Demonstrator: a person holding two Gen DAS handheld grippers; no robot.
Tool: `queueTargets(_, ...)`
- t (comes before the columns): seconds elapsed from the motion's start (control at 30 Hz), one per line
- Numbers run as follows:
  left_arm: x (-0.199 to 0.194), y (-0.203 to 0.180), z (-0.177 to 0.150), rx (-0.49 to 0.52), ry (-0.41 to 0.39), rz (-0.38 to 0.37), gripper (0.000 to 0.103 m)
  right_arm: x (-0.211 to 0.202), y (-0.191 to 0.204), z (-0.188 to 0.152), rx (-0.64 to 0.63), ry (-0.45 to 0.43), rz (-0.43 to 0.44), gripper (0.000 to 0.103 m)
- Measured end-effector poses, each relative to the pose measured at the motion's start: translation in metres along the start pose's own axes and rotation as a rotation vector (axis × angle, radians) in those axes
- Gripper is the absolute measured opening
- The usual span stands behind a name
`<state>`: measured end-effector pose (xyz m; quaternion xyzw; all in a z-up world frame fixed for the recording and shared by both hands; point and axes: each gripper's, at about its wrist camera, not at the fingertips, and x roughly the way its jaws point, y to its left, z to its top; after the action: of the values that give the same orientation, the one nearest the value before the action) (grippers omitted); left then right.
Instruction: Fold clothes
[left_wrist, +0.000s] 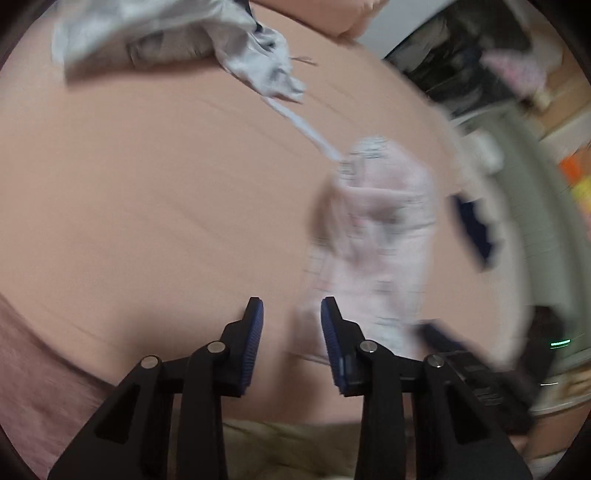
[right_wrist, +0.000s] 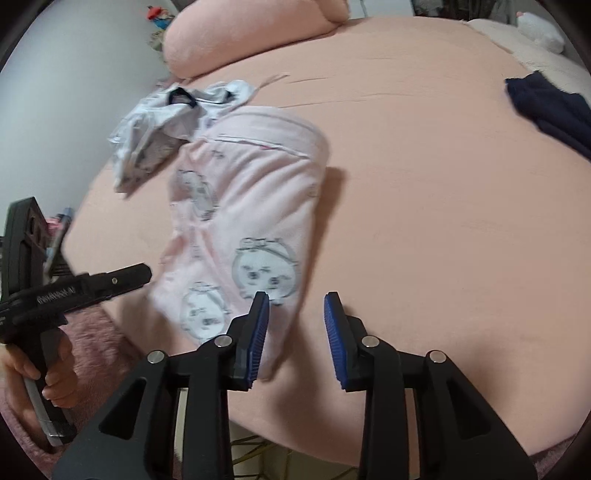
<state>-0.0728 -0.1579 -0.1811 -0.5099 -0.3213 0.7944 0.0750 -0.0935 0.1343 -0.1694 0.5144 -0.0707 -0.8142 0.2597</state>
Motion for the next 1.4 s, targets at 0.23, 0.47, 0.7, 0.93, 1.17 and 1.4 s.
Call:
queueTargets(0.23, 0.03, -0.02, -0.014, 0.076, 0.048, 0.133, 0.04, 0.022, 0.01, -0.009, -0.05, 0.066, -0.031, 0.035)
queueTargets(0.47, 0.024, -0.022, -0.014, 0.034, -0.01, 0.021, 0.026, -0.001, -0.01, -0.009, 0.024, -0.014, -0.02, 0.038)
queueTargets(0.7, 0.025, -0.016, -0.013, 0.03, 0.016, 0.141, 0.027, 0.013, -0.011, -0.004, -0.003, 0.02, -0.055, 0.037)
queueTargets(0.93, 0.017, -0.051, 0.008, 0.214, -0.053, 0.045, 0.025, 0.0, -0.004, 0.014, -0.053, -0.042, -0.012, 0.038)
queueTargets(1.17, 0.027, -0.021, 0.01, 0.186, 0.03, 0.159, 0.013, 0.031, -0.004, 0.019, -0.031, 0.002, -0.075, 0.037)
queueTargets(1.4, 0.002, 0.02, 0.002, -0.097, 0.067, -0.031, 0.042, 0.013, -0.028, 0.029, 0.101, -0.013, 0.065, 0.044)
